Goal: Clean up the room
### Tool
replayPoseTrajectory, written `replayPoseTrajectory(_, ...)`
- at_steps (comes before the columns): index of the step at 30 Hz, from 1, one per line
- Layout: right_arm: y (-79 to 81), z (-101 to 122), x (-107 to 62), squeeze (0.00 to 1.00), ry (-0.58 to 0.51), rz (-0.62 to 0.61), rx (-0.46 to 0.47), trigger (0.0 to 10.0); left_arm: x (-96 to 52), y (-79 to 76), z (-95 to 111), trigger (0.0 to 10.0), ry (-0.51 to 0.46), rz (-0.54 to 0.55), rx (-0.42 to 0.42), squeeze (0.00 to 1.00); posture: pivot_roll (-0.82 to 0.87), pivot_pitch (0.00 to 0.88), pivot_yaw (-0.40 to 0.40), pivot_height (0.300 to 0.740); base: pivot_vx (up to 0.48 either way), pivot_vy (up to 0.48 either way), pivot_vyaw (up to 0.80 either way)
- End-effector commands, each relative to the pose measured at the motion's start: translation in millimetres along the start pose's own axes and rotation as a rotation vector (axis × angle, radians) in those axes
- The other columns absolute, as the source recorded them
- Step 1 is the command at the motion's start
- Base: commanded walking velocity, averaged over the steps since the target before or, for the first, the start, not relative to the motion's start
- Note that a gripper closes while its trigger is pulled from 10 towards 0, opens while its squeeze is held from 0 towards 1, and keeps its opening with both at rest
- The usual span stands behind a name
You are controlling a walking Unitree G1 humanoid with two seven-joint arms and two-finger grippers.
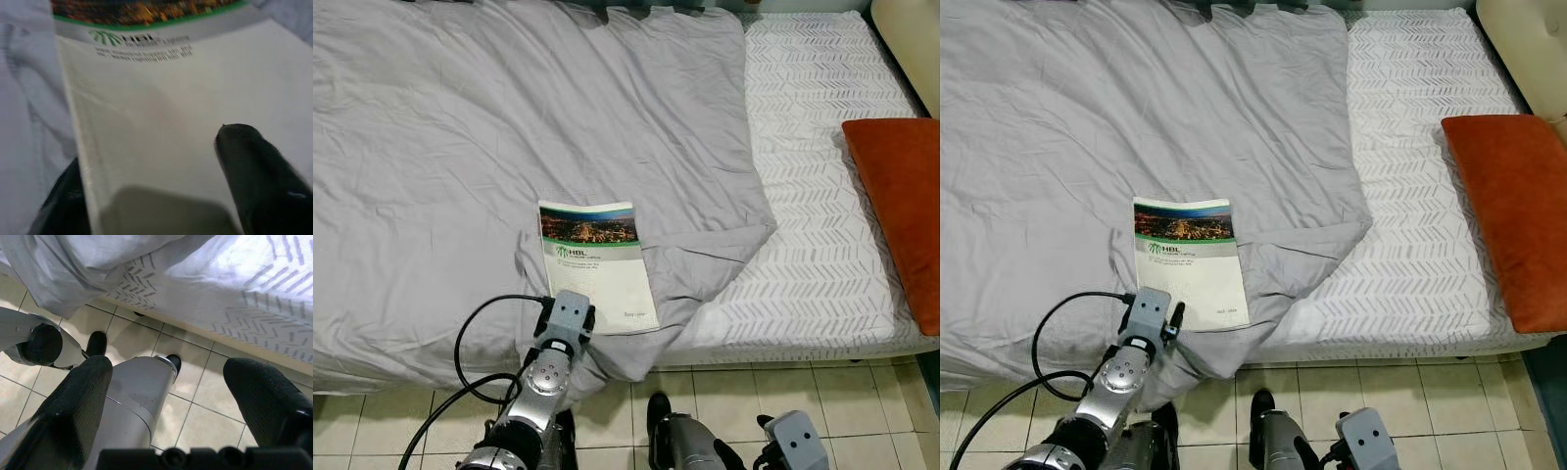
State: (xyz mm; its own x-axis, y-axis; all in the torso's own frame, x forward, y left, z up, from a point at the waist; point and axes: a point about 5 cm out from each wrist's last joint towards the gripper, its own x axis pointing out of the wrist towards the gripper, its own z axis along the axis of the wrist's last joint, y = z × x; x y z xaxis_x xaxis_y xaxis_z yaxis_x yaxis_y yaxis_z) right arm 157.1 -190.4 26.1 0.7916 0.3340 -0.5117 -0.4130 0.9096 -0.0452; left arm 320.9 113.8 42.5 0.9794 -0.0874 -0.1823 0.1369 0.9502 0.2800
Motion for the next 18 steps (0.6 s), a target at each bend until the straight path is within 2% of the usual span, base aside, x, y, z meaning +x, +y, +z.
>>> replayPoseTrajectory(1,0.7,-13,-4.8,0.0,0.059,0.007,0.004,10.0,-2.7,-4.1,1,0.0,-0.037,-0.015,0.043,0.0,-0.18,0.388,-0.078,0.74,0.0,0.0,0.0)
replayPoseTrajectory(4,0.5,-13,-4.9,0.0,0.06,0.007,0.002,10.0,-3.4,-3.7,3,0.0,-0.055,-0.013,0.062,0.0,-0.18,0.388,-0.078,0.74,0.0,0.0,0.0)
replayPoseTrajectory(13,0.6,-15,-5.7,0.0,0.069,0.016,-0.005,10.0,-12.1,-17.5,-9,0.0,-0.027,-0.073,0.096,0.0,-0.18,0.385,-0.078,0.74,0.0,0.0,0.0)
replayPoseTrajectory(14,0.6,-16,-5.9,0.0,0.072,0.016,-0.006,10.0,-12.6,-17.8,-9,0.0,-0.038,-0.073,0.137,0.0,-0.18,0.385,-0.078,0.74,0.0,0.0,0.0)
replayPoseTrajectory(18,0.9,-17,-6.0,0.0,0.075,0.018,-0.006,10.0,-13.1,-17.9,-9,0.0,-0.053,-0.08,0.189,0.0,-0.18,0.387,-0.077,0.74,0.0,0.0,0.0)
